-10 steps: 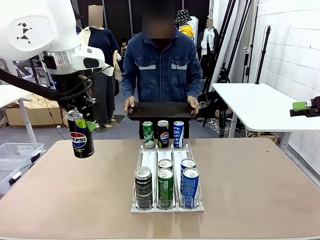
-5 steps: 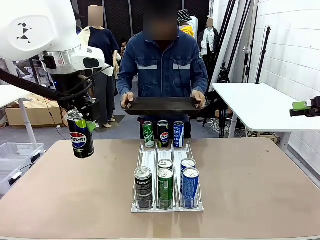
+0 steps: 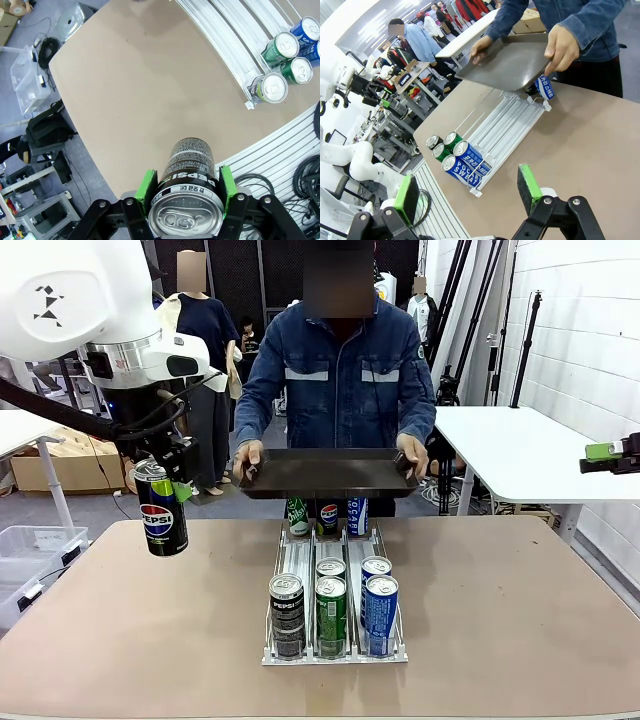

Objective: Retrieve and hand over the desired beverage to the person.
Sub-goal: Place the picked can on the Handle tray extended by the person.

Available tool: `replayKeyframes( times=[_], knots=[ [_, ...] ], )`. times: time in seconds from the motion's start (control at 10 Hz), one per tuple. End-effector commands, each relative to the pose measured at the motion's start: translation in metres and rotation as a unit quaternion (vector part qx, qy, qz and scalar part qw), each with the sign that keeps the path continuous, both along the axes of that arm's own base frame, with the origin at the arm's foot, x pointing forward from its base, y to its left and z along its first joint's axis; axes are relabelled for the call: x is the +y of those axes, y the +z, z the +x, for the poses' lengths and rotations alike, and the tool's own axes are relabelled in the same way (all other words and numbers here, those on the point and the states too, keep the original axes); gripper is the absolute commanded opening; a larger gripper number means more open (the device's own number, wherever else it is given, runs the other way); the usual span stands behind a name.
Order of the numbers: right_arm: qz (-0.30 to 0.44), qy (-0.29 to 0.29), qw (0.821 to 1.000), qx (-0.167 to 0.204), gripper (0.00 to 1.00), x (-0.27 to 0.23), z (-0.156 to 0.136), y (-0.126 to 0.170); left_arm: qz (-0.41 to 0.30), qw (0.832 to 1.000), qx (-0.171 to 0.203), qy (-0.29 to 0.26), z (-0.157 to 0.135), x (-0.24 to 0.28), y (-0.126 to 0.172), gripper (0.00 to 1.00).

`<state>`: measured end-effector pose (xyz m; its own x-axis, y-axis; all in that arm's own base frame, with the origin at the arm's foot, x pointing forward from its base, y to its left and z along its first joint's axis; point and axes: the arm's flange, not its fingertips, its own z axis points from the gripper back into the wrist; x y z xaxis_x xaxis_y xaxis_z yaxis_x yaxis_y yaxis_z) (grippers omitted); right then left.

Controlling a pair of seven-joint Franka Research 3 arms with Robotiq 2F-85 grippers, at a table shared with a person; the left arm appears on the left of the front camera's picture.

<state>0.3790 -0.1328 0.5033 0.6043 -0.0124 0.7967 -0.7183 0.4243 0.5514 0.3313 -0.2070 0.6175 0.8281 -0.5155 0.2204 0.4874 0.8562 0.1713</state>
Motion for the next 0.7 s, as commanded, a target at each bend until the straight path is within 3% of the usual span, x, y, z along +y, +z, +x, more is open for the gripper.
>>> replayKeyframes(
  times=[0.0,0.3,0.6],
  knots=[
    [0.004,0.002,1.000,-0.002,1.00,0.000,0.000,0.001,-0.002,1.000,0.000,0.001,0.001,0.000,0.008,0.19],
    [0.004,0.002,1.000,-0.002,1.00,0.000,0.000,0.001,0.000,1.000,0.000,0.000,0.000,0.000,0.000,0.19],
    [0.004,0.002,1.000,-0.002,1.00,0.000,0.000,0.001,-0.049,0.998,-0.036,-0.012,0.009,-0.003,0.012,0.19]
  ],
)
